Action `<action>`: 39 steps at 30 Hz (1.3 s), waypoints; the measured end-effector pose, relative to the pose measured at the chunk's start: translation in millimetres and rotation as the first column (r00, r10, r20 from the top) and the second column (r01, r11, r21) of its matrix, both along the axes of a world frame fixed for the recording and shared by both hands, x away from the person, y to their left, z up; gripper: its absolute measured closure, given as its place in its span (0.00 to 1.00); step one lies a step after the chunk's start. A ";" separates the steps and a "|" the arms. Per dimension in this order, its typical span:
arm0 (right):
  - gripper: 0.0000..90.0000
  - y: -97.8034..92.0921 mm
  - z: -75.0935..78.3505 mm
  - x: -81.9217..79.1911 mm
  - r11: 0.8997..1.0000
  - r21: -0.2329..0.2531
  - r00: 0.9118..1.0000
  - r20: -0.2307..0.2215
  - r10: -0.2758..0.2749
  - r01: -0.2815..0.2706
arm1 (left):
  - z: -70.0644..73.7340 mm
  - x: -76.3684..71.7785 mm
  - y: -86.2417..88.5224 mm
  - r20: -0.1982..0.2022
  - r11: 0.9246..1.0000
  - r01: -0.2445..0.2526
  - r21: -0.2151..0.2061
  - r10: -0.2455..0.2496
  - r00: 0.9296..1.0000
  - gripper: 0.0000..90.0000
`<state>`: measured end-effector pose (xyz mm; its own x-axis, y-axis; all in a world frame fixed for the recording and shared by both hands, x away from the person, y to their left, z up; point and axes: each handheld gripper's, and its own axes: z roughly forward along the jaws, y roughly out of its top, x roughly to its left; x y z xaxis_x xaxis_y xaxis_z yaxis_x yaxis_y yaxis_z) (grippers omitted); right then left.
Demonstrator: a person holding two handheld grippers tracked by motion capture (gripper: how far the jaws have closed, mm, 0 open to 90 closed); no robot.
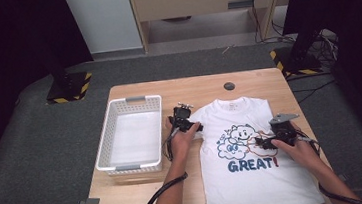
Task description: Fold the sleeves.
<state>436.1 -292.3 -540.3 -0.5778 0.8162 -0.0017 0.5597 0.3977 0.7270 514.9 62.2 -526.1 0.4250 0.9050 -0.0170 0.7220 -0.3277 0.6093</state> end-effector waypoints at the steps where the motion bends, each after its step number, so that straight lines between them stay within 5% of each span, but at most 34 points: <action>1: 0.06 -0.1 0.0 -0.1 1.000 0.000 1.000 -0.001 0.000 0.000 | 0.1 -0.8 0.1 0.002 1.000 -0.002 0.000 0.002 1.000 0.10; 12: 0.06 -0.1 0.0 -0.1 1.000 0.000 1.000 0.000 0.000 0.000 | 1.7 -16.7 -0.3 0.050 1.000 0.015 -0.023 -0.014 0.999 0.34; 19: 0.06 -0.1 0.0 -0.1 1.000 0.000 1.000 0.000 0.000 0.000 | 2.5 -21.6 2.1 0.072 0.999 0.028 -0.042 -0.025 0.997 0.68; 26: 0.06 0.2 0.0 -0.5 1.000 0.000 1.000 0.000 -0.003 0.003 | 4.2 -22.6 -5.2 0.074 0.997 0.074 -0.026 -0.072 0.995 0.91; 39: 0.06 4.9 0.1 -2.4 1.000 -0.001 1.000 0.000 -0.031 0.031 | 29.7 -20.4 -4.8 0.107 0.998 0.066 -0.023 -0.064 0.992 0.96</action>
